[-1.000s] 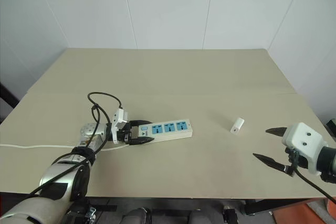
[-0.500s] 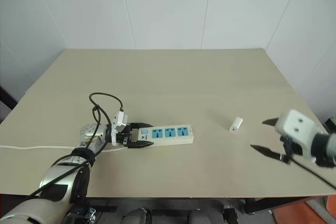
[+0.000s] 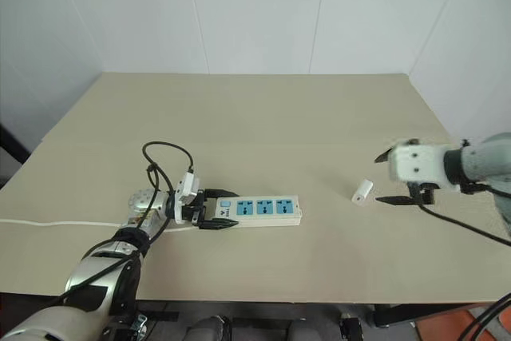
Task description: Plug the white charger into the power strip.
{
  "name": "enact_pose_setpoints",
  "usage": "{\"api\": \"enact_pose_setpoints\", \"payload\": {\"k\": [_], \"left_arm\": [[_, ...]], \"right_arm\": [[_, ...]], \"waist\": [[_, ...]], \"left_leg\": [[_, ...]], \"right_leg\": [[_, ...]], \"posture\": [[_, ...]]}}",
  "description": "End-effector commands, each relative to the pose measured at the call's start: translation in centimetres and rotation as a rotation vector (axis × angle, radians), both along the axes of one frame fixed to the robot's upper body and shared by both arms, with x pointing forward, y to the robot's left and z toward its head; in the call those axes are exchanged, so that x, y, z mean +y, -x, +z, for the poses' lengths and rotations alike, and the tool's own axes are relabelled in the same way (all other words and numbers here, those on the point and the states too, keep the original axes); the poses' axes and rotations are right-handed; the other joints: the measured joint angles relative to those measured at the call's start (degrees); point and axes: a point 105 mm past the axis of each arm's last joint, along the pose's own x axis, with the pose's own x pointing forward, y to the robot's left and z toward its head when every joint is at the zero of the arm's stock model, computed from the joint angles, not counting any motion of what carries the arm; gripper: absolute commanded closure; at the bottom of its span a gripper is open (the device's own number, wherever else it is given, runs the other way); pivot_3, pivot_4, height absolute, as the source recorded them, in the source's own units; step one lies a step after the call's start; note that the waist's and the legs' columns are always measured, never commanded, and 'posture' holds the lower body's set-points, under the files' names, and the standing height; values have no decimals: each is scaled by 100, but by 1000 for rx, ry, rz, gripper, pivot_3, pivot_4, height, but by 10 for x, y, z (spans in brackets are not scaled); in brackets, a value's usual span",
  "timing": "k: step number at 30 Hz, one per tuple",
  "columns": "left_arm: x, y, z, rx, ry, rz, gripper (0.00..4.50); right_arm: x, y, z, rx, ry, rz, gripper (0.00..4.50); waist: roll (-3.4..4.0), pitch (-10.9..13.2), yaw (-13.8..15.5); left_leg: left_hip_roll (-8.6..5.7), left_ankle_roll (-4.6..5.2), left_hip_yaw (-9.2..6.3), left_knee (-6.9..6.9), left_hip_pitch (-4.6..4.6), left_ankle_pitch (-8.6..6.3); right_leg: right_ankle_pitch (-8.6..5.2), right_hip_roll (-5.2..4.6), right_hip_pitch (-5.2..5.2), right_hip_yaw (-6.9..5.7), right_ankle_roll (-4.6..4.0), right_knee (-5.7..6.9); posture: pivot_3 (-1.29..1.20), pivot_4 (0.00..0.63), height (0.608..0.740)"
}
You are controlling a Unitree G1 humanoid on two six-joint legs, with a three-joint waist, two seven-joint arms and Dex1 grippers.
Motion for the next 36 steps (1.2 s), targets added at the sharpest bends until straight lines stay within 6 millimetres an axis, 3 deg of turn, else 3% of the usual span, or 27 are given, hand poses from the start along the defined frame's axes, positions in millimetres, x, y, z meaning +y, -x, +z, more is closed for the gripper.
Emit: {"api": "enact_pose_setpoints", "payload": {"k": [1,7,15,36], "left_arm": [[-6,4,-2,-9,11,-23,1224],[-3,5,-4,-1,12,-13,1224],[3,5,-5,-6,3,2,1224],[6,8,-8,-13,22,31,1224]], "right_arm": [[3,-6,1,-23,163,165,0],[15,-27,-5,-34,337,314,0],[20,-32,-19,-5,533,482,0],[38,-54,-38,-59,636,554,0]], "waist": [[1,-1,-16],[2,-1,-15],[5,-2,-31],[11,-5,-148]], "left_leg": [[0,0,1,0,6,0],[1,0,0,-5,12,0],[1,0,-1,-9,18,0],[0,-1,0,-11,27,1]], "right_leg": [[0,1,2,2,1,1],[4,1,6,2,-8,1],[5,1,5,3,-14,9],[5,0,6,7,-17,16]], "posture": [[0,150,740],[0,150,740],[0,150,740],[0,150,740]]}}
